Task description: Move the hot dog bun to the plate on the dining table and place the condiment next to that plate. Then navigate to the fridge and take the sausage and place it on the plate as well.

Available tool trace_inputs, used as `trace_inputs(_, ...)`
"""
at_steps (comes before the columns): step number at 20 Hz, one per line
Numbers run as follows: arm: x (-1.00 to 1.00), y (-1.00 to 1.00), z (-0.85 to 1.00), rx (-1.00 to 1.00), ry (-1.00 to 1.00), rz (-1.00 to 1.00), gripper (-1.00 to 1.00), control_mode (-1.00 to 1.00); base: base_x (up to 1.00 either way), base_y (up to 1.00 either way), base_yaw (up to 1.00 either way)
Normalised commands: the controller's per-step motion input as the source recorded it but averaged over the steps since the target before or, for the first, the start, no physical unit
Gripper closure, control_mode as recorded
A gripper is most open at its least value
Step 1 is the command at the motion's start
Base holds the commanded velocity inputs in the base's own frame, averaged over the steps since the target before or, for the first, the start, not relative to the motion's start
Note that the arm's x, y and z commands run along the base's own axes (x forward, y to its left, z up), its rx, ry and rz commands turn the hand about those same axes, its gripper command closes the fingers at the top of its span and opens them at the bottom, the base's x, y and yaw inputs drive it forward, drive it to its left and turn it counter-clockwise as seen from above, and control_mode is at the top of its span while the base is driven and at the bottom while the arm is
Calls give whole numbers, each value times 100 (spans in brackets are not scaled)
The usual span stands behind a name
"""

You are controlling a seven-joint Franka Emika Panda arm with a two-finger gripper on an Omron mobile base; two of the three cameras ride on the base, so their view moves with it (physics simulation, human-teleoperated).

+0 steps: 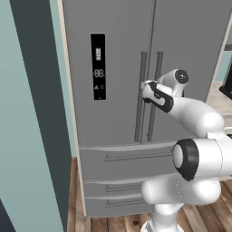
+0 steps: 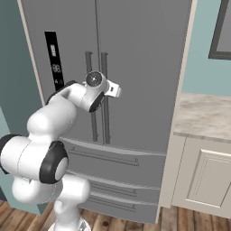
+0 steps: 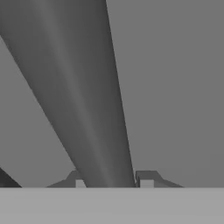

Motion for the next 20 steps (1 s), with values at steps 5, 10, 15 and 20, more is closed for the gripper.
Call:
trace_inputs(5, -60, -52, 26, 1, -4, 0, 100, -100, 0, 0, 0)
trace_inputs(10, -84, -62, 44, 0, -2, -1, 100, -100, 0, 0, 0)
trace_inputs(15, -88, -71, 54, 0, 0, -6, 100, -100, 0, 0, 0)
trace_inputs(20, -89, -70, 52, -1, 0, -7, 100, -100, 0, 0, 0)
